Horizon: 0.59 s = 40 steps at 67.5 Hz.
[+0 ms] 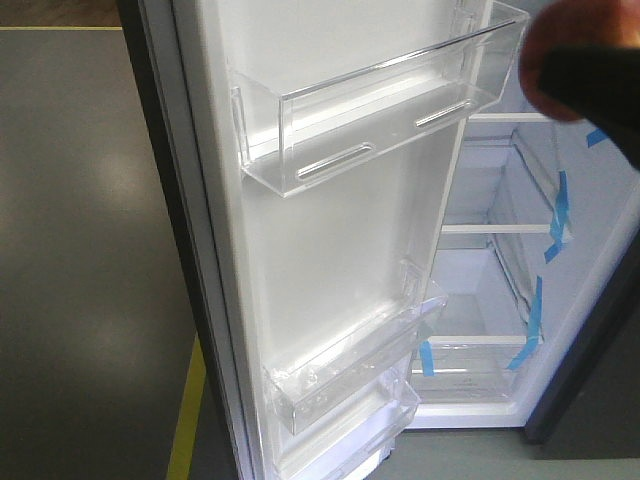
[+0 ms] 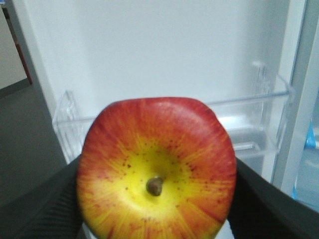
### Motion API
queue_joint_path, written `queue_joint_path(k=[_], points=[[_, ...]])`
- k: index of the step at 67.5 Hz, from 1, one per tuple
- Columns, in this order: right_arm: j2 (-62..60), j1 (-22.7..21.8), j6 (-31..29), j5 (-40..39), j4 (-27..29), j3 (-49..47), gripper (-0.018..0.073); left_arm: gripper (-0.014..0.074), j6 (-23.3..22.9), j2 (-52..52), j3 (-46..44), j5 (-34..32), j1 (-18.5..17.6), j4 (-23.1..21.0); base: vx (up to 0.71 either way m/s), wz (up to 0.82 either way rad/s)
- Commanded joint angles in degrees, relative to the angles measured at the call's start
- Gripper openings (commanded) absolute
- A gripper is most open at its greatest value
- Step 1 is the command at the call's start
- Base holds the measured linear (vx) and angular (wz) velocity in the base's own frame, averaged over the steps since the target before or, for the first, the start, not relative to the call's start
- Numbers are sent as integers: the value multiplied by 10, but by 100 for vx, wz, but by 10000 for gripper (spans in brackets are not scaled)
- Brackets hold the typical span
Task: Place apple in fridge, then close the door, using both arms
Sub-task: 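Lower the apple into the upper clear door bin and open the right gripper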
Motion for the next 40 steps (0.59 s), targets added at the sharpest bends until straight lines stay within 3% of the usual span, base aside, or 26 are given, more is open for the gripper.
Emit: queue_joint_path(k=[1, 10, 30, 40], points=[[49, -1, -9, -72, -14, -66, 204, -6, -8, -9, 14, -43, 1, -1, 0, 0], [125, -1, -8, -31, -36, -157, 207, -6, -8, -9, 14, -43, 1, -1, 0, 0], [289, -3, -3, 182, -105, -402, 212, -6, -8, -9, 14, -43, 1, -1, 0, 0], [350, -3, -3, 224, -132, -484, 218, -6, -8, -9, 14, -43, 1, -1, 0, 0]])
